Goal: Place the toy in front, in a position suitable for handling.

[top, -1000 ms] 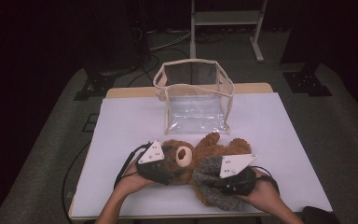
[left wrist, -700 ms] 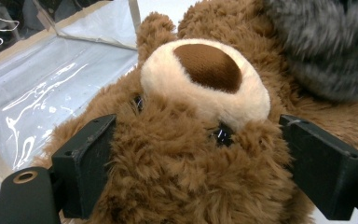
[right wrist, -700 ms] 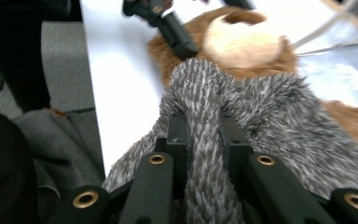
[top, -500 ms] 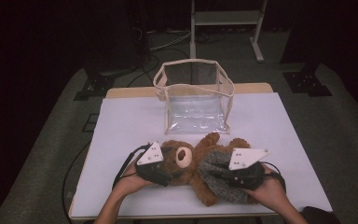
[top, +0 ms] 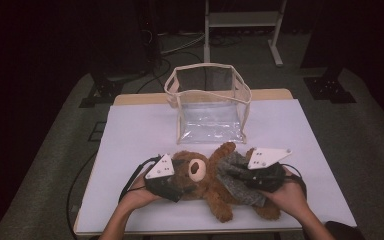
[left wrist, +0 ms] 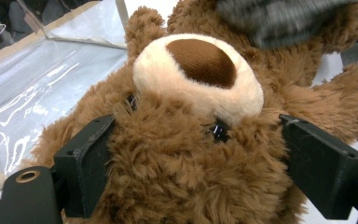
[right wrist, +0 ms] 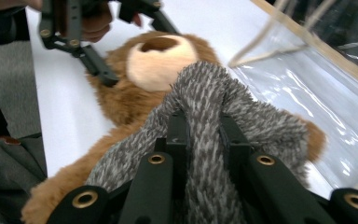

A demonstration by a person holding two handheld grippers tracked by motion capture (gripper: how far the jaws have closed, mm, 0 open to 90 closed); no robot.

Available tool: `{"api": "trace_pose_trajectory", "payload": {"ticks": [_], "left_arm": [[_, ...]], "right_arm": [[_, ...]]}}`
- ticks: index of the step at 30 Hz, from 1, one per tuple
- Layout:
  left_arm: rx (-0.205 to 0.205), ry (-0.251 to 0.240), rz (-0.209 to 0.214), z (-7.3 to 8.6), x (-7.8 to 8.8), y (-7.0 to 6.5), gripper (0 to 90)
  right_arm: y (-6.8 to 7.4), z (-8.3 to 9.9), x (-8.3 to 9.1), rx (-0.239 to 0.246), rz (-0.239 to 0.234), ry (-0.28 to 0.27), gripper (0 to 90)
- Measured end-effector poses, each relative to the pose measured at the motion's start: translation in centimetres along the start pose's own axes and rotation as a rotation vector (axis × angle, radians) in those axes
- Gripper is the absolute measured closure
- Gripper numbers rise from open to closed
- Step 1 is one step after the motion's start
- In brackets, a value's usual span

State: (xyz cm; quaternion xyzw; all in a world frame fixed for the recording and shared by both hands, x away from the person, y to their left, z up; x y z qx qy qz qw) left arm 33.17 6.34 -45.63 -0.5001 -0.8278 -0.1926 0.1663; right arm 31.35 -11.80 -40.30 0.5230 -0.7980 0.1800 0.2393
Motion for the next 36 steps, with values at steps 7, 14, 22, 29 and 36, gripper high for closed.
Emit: {"api": "trace_pose_trajectory", "payload": {"ticks": [7,14,22,29,36], "left_arm": [[-0.019,0.003,-0.001,0.0,0.0,-0.2,16.1],[-0.04,0.005,0.018,0.2,0.3,-0.5,16.1],[-0.053,0.002,0.016,0.2,0.3,-0.6,16.1],[-0.06,0.005,0.019,0.2,0.3,-0.7,16.0],[-0.057,0.002,0.017,0.3,0.4,-0.6,16.1]], "right_arm": [[-2.7,-1.9,-2.2,-0.011,-0.05,0.044,77.0],[-5.9,-2.1,-7.2,-0.026,-0.09,0.155,77.0],[-9.0,1.0,-5.0,-0.142,-0.013,0.138,77.2],[-8.2,-0.3,-4.4,-0.13,-0.043,0.098,77.1],[-8.0,0.1,-5.2,-0.122,-0.054,0.106,77.3]]}}
Point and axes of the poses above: each handheld gripper's, and its own axes: x roughly backward along the jaws, z roughly out of its underside, y roughly to its left, the point moved 9 cm from there along -x, roughly forward along the jaws, and after that the axes turned 6 degrees about -z, right-handed, at the moved point
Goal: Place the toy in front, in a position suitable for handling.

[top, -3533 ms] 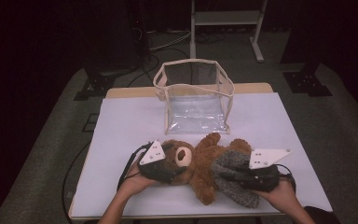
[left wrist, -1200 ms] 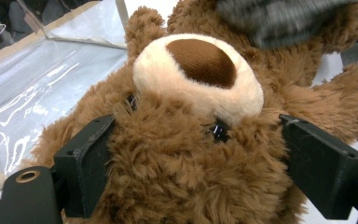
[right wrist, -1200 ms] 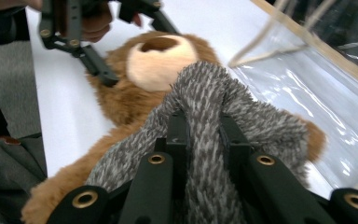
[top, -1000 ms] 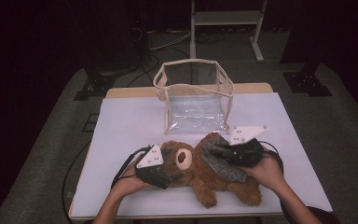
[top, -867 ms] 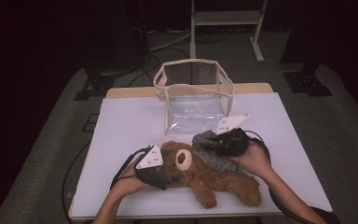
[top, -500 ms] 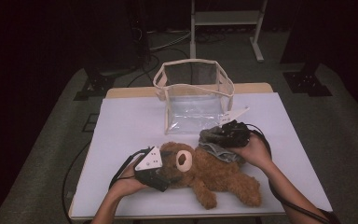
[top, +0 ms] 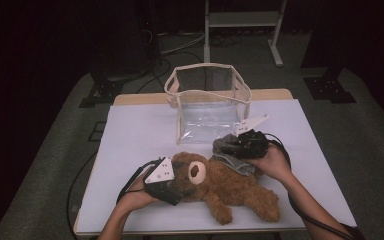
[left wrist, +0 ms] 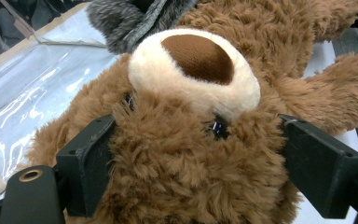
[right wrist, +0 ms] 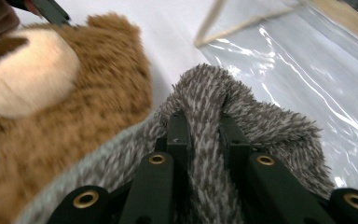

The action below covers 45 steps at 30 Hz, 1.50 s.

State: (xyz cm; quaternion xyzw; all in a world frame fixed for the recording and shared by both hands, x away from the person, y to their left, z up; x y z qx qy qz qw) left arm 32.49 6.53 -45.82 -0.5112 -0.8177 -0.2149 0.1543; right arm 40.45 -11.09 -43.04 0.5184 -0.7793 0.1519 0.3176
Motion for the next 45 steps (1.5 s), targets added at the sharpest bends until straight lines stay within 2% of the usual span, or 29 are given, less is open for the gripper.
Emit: {"api": "trace_pose_trajectory", "payload": {"ticks": [5,7,9,11,13,14,15,17,19,22,23,25,27,29,33,36,39,41,42,44,45], "left_arm": [[0.0,0.003,-0.008,0.0,-0.1,0.1,16.0],[0.008,0.0,-0.013,-0.1,-0.2,0.2,15.9],[0.007,0.004,-0.016,-0.1,-0.2,0.2,15.9],[0.007,0.005,-0.019,-0.2,-0.3,0.3,15.9],[0.009,0.006,-0.021,-0.2,-0.4,0.3,15.9],[0.012,0.006,-0.023,-0.2,-0.4,0.3,15.9],[0.015,0.006,-0.024,-0.2,-0.5,0.4,15.9],[0.013,0.007,-0.022,-0.2,-0.4,0.3,15.9],[0.007,0.008,-0.022,-0.1,-0.3,0.3,15.9],[0.014,0.003,-0.02,-0.1,-0.3,0.3,15.9],[0.016,0.003,-0.02,-0.1,-0.3,0.3,16.0],[0.017,0.001,-0.019,-0.2,-0.4,0.4,16.0],[0.018,-0.001,-0.018,-0.1,-0.4,0.4,16.0],[0.019,-0.001,-0.014,-0.1,-0.4,0.4,16.0],[0.016,0.002,-0.019,-0.1,-0.4,0.4,16.0],[0.013,0.002,-0.023,-0.1,-0.3,0.4,15.9],[0.016,0.0,-0.024,-0.1,-0.4,0.4,15.9],[0.013,0.002,-0.024,-0.1,-0.3,0.5,15.8],[0.012,0.002,-0.024,-0.1,-0.3,0.5,15.8],[0.007,-0.001,-0.021,-0.1,-0.1,0.6,15.7],[0.01,-0.003,-0.019,-0.2,0.1,0.7,15.7]], "right_arm": [[-1.4,3.3,3.6,-0.104,0.019,-0.069,77.2],[-2.1,4.9,5.4,-0.128,0.057,-0.069,77.3],[-2.5,6.0,7.2,-0.155,0.072,-0.082,77.3],[-2.3,6.6,8.7,-0.162,0.087,-0.097,77.0],[-1.3,6.5,9.7,-0.146,0.053,-0.133,77.0],[-0.9,6.5,9.8,-0.14,0.053,-0.136,77.0],[-0.5,6.3,9.9,-0.126,0.052,-0.141,77.0],[0.5,5.6,9.5,-0.113,0.012,-0.172,77.0],[0.8,5.2,8.7,-0.1,-0.008,-0.181,77.1],[0.2,5.6,7.4,-0.116,-0.023,-0.177,77.1],[-0.5,6.2,7.0,-0.132,-0.01,-0.172,77.2],[-1.4,7.3,6.9,-0.159,0.016,-0.152,77.2],[-1.4,7.6,7.3,-0.175,0.008,-0.167,77.2],[-0.4,7.0,8.0,-0.152,-0.018,-0.188,77.2],[2.9,4.2,9.3,-0.055,-0.055,-0.223,77.2],[5.5,2.1,9.7,0.02,-0.096,-0.26,77.1],[7.2,1.3,9.6,0.085,-0.124,-0.268,77.0],[7.3,1.7,8.6,0.087,-0.115,-0.24,77.1],[7.0,2.3,8.0,0.07,-0.117,-0.221,77.0],[6.1,3.6,6.5,0.052,-0.089,-0.17,77.0],[5.8,4.3,6.0,0.02,-0.109,-0.183,77.0]]}}
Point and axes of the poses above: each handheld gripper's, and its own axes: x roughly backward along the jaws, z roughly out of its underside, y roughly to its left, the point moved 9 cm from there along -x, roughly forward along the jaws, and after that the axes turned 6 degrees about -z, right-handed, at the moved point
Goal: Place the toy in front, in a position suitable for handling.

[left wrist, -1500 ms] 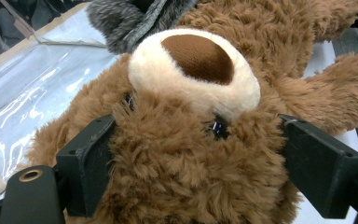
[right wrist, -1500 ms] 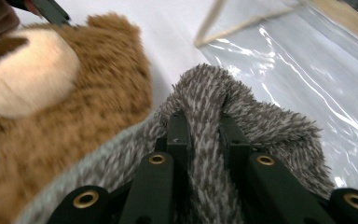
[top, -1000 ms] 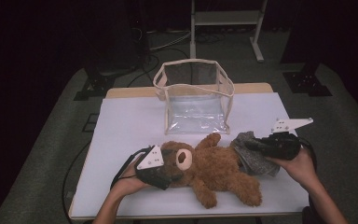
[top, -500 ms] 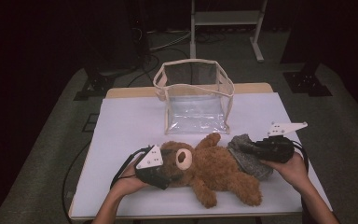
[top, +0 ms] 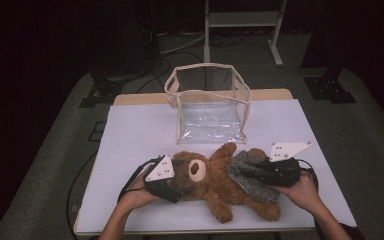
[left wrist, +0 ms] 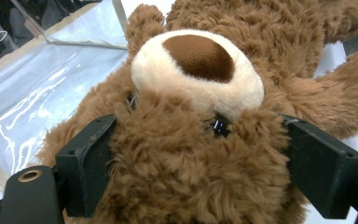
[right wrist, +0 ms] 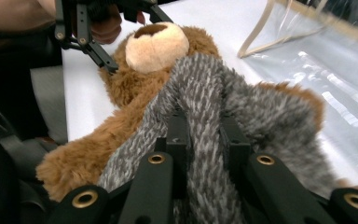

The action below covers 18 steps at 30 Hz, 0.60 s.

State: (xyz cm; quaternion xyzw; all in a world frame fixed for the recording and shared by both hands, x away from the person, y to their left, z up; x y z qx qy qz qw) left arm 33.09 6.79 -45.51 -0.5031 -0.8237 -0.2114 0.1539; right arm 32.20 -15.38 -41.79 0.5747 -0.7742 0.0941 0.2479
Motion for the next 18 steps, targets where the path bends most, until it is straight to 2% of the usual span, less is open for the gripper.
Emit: {"api": "trace_pose_trajectory", "payload": {"ticks": [1,2,6,9,11,13,15,18], "left_arm": [[0.006,-0.003,0.002,0.0,0.2,0.1,15.7],[0.015,-0.004,0.003,0.0,0.4,0.3,14.7],[0.019,0.046,-0.005,1.0,1.4,1.1,11.4],[0.029,0.052,-0.006,1.4,2.0,1.6,13.9],[0.038,0.033,0.01,1.3,2.2,1.6,20.1],[0.035,0.037,0.021,1.4,2.1,1.5,22.0],[0.02,0.052,0.027,1.6,1.9,1.5,22.2],[0.028,0.059,0.041,1.8,1.7,1.4,22.3]], "right_arm": [[-0.2,0.2,0.1,-0.036,-0.026,-0.031,77.0],[-0.3,0.4,0.2,-0.051,-0.03,-0.044,77.0],[-0.7,0.9,0.5,-0.065,-0.017,-0.071,76.7],[-0.5,1.2,0.9,-0.059,0.002,-0.064,76.8],[-0.3,1.4,1.3,-0.056,0.013,-0.056,76.8],[-0.1,1.9,1.7,-0.053,0.027,-0.049,76.7],[-0.1,2.6,2.2,-0.065,0.042,-0.04,76.7],[0.1,4.1,2.8,-0.103,0.055,-0.032,76.7]]}}
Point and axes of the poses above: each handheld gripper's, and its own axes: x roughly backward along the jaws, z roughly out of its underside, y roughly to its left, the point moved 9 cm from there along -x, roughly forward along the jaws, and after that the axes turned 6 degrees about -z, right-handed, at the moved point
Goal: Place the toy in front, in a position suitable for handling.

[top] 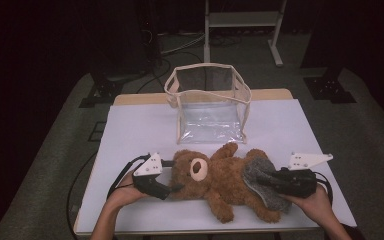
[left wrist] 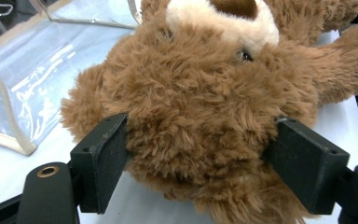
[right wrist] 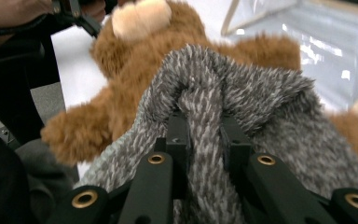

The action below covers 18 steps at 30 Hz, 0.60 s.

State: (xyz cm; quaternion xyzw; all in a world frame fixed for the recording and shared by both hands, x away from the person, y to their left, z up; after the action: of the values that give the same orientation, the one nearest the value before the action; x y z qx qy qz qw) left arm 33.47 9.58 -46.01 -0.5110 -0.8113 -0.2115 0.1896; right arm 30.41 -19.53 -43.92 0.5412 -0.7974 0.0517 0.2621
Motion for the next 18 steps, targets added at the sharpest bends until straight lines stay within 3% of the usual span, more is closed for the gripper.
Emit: {"api": "trace_pose_trajectory", "payload": {"ticks": [4,7,10,18], "left_arm": [[-0.014,0.022,0.027,0.3,-0.3,-0.6,24.1],[-0.02,0.037,0.033,0.3,-0.5,-0.7,27.2],[-0.001,0.038,0.029,0.3,-0.8,-0.7,29.5],[0.002,0.036,0.034,-0.1,-1.8,-1.3,29.9]], "right_arm": [[0.3,1.6,0.3,-0.046,-0.01,0.009,76.7],[0.3,2.3,-0.6,-0.069,-0.016,0.015,76.7],[-0.4,1.9,-0.7,-0.074,-0.012,0.014,76.7],[-2.5,0.6,-0.9,-0.071,0.035,0.032,76.6]]}}
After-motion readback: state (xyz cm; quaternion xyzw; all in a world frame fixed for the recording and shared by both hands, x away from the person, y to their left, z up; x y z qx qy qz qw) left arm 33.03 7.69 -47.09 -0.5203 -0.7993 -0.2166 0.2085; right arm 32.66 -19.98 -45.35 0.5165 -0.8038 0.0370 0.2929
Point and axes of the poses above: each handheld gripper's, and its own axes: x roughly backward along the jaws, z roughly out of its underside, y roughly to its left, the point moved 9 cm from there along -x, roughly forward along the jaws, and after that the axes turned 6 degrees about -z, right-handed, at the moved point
